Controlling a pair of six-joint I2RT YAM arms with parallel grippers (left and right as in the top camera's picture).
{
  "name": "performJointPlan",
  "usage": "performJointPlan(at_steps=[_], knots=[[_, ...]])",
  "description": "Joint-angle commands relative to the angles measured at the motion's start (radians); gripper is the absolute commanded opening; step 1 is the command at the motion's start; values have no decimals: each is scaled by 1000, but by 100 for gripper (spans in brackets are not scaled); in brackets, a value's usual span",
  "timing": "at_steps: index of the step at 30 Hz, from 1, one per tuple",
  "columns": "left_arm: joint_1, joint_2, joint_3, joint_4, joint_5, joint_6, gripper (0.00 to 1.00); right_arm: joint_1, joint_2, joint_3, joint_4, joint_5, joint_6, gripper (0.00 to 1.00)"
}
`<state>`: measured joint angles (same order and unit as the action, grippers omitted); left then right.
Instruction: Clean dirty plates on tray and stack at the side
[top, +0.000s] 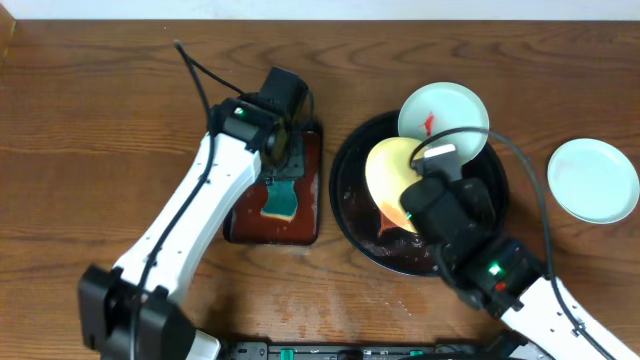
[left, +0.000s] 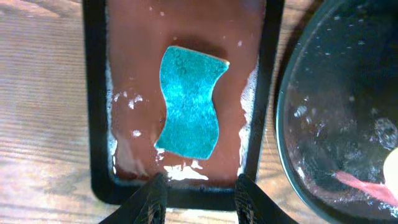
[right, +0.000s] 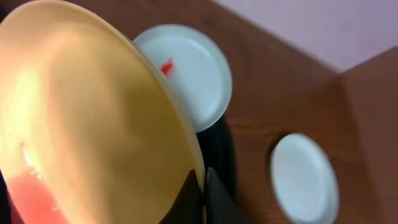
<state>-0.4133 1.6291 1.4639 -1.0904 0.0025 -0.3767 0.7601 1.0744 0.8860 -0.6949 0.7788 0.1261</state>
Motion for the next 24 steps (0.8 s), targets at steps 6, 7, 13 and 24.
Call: performJointPlan(at_steps=[6,7,13,24], knots=[[3,-225,6,-51,14,9,49,158,50,4,3,237,-103,1],[3,-245,6,-58,14,9,50,169,56,4,3,257,-103,1],[3,-345,6,-87,13,9,81,265,78,4,7,433,-102,1],[3,-356,6,-87,13,9,82,315,78,4,59,503,-189,1]])
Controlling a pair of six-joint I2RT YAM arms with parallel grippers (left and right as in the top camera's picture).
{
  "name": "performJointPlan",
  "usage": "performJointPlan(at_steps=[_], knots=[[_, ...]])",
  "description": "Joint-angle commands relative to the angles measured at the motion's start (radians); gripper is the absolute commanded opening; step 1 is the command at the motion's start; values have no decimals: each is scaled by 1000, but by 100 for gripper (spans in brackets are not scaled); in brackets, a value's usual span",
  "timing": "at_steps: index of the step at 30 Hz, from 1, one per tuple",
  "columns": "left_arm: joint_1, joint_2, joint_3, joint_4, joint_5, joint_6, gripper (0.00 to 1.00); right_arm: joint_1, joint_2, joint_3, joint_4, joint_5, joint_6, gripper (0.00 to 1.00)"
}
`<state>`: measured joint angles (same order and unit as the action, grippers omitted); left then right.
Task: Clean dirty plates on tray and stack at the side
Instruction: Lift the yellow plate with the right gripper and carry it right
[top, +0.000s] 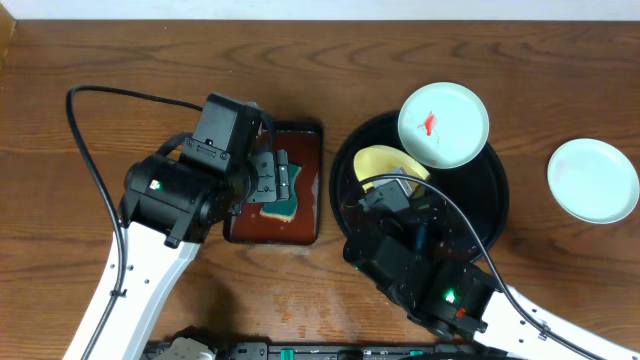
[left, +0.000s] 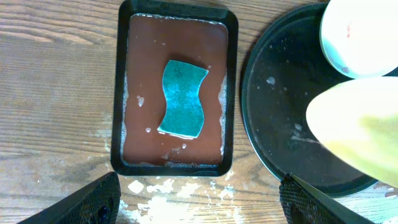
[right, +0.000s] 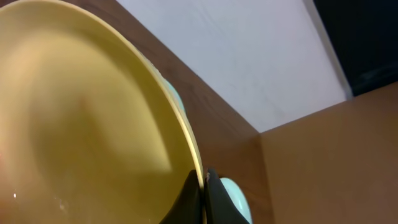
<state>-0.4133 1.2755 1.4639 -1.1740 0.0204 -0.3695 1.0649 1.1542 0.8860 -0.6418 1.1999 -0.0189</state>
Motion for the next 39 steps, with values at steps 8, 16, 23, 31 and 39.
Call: performJointPlan(at_steps=[8,16,23,31,39], knots=[[3,-2,6,-3,-5,2,83,10,-2,4,7,135,-87,1],[3,-2,6,-3,-5,2,83,10,-2,4,38,134,-87,1],[3,-2,6,-3,-5,2,84,10,-2,4,41,135,-87,1],[3,-2,6,-3,-5,2,84,10,-2,4,41,135,-87,1],[3,-2,6,-3,-5,2,84,10,-2,4,41,135,-87,1]])
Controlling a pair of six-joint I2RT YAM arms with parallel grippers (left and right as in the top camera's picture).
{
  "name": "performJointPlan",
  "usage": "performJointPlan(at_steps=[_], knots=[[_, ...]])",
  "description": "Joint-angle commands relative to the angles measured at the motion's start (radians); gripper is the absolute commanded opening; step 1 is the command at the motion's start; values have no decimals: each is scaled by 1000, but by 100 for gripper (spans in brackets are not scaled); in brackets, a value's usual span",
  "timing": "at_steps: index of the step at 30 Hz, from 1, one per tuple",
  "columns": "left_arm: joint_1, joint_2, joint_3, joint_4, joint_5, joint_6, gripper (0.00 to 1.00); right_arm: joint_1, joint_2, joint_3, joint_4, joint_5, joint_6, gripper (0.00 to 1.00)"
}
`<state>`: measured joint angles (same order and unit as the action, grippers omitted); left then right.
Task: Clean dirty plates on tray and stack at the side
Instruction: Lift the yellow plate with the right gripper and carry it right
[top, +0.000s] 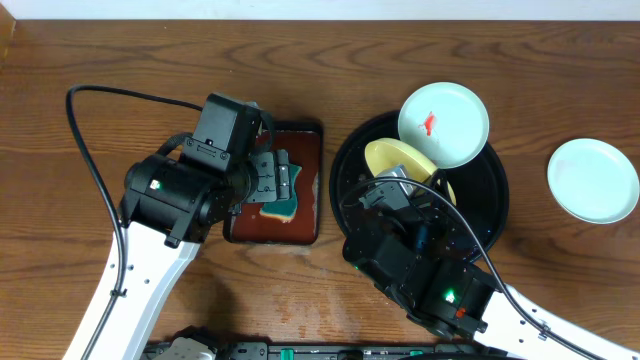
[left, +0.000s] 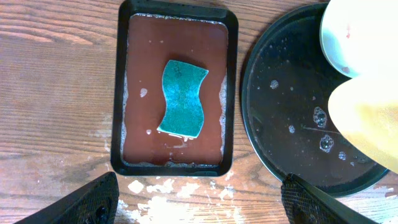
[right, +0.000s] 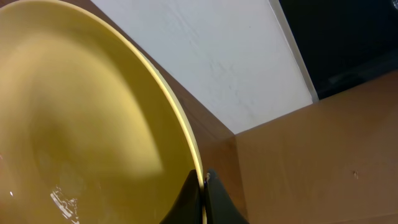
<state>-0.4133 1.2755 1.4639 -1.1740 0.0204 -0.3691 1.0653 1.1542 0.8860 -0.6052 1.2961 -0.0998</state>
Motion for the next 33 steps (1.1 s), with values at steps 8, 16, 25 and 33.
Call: performJointPlan(at_steps=[8,16,25,33], knots=[[3,-2,6,-3,-5,1,84,8,-2,4,10,39,-6,1],[3,-2,6,-3,-5,1,84,-18,-2,3,7,14,94,1],[3,-2,6,-3,-5,1,84,-570,-8,6,-18,-950,259,1],[3,-2,6,-3,-5,1,84,-1433,26,6,58,-1593,323,1]])
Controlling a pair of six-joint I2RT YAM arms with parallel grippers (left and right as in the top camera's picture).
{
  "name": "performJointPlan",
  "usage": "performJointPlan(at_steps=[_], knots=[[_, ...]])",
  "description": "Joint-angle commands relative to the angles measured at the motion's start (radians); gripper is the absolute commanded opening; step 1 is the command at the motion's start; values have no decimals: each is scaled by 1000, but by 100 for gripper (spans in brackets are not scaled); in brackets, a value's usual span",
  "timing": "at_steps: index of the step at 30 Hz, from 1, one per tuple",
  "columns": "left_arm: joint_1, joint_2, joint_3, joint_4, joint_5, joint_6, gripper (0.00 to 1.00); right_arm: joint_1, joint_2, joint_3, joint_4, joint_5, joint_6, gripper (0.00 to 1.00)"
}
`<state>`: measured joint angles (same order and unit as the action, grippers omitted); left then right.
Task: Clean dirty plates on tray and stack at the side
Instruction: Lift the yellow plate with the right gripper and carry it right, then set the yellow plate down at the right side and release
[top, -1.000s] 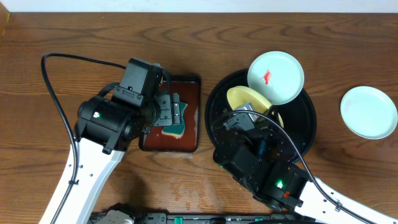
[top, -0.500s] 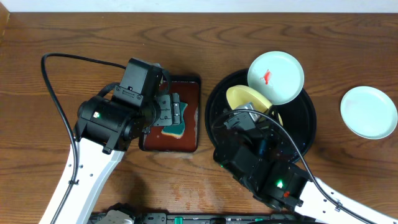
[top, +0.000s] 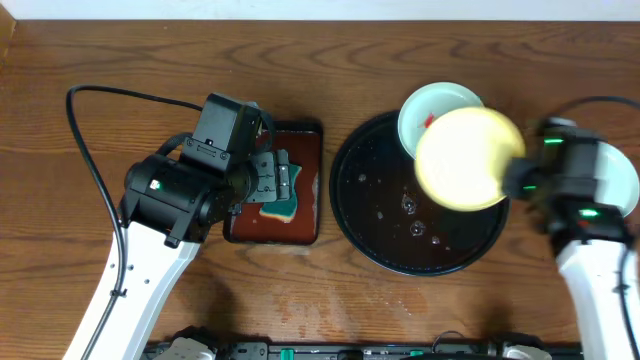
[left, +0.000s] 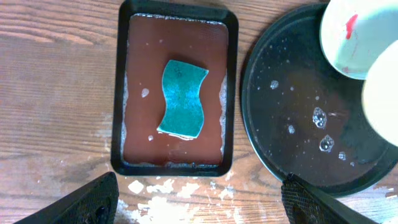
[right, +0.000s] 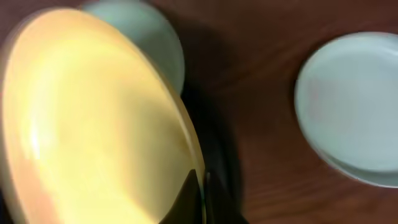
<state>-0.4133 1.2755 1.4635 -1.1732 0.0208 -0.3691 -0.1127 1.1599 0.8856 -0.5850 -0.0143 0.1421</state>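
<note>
My right gripper (right: 202, 186) is shut on the rim of a yellow plate (top: 466, 158), which hangs over the right part of the round black tray (top: 380, 215). No stain shows on the plate's face (right: 93, 118). A pale green plate with a red smear (left: 348, 37) lies at the tray's far edge, partly under the yellow one. A clean pale plate (right: 354, 106) sits on the table to the right. My left gripper (left: 199, 205) hangs wide open, high above the blue sponge (left: 182, 98).
The sponge lies in a black rectangular tray (left: 118, 93) of brown soapy water, left of the round tray. Foam flecks (left: 155, 202) dot the wood in front of it. Water drops (left: 320, 118) lie in the round tray. The right arm (top: 590, 250) covers part of the clean plate.
My right arm has moved from the front of the round tray to its right side. The yellow plate is now over the tray's right part, near the clean plate. The left arm is unchanged.
First my left gripper was low over the sponge and my right held the yellow plate, red-smeared, over the round tray. Then the left gripper stood high and wide open, the plate tilted with no smear showing. Now the plate is at the tray's right side.
</note>
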Motion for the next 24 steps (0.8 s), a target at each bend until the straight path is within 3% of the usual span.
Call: performJointPlan(at_steps=[1,7,15,16,18,24], knots=[[3,-2,6,-4,-5,1,84,-345,38,7,55,-282,118,1],[3,-2,6,-4,-5,1,84,-630,180,6,172,-279,325,1],[3,-2,6,-4,-5,2,84,-752,394,6,314,-110,325,1],[3,-2,6,-4,-5,2,84,-754,406,6,313,-110,321,10],[3,-2,6,-4,-5,1,84,-750,410,7,320,-122,279,42],[3,-2,6,-4,-5,2,84,-656,293,36,396,-451,238,45]])
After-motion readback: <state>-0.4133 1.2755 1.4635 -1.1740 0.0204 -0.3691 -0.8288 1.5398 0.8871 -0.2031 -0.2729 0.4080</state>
